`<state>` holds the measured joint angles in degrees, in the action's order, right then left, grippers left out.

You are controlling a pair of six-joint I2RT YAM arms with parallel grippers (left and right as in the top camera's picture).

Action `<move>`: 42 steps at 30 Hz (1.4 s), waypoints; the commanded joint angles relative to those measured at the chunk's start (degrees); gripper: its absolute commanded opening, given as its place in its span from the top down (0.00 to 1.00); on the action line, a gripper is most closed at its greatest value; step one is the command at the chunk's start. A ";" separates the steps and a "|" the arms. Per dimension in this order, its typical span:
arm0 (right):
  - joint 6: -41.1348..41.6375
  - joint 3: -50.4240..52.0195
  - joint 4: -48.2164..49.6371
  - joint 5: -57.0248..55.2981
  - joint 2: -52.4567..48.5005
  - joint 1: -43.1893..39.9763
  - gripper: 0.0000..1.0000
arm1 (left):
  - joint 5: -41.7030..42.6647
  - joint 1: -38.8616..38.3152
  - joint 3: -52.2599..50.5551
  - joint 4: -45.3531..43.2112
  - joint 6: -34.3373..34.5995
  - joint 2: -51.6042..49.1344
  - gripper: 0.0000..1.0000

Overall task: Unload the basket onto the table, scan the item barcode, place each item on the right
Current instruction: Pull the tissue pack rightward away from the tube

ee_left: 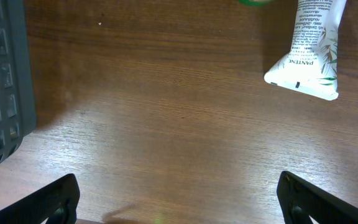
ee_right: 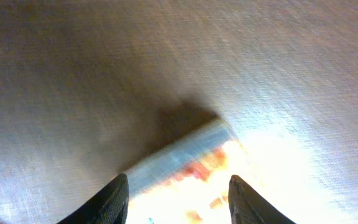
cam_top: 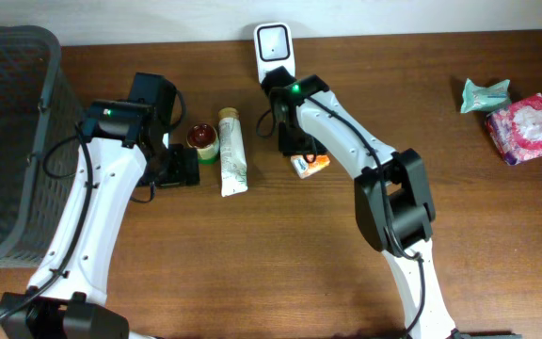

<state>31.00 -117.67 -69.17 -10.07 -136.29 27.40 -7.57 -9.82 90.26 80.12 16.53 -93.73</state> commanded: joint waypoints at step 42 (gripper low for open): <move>27.41 5.29 -1.03 -0.04 -0.37 0.35 0.93 | -0.42 0.15 -0.22 0.02 0.57 0.85 0.01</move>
<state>63.26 -112.86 -69.76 -9.04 -135.61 27.46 -7.57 -9.82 90.26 80.09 16.53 -93.73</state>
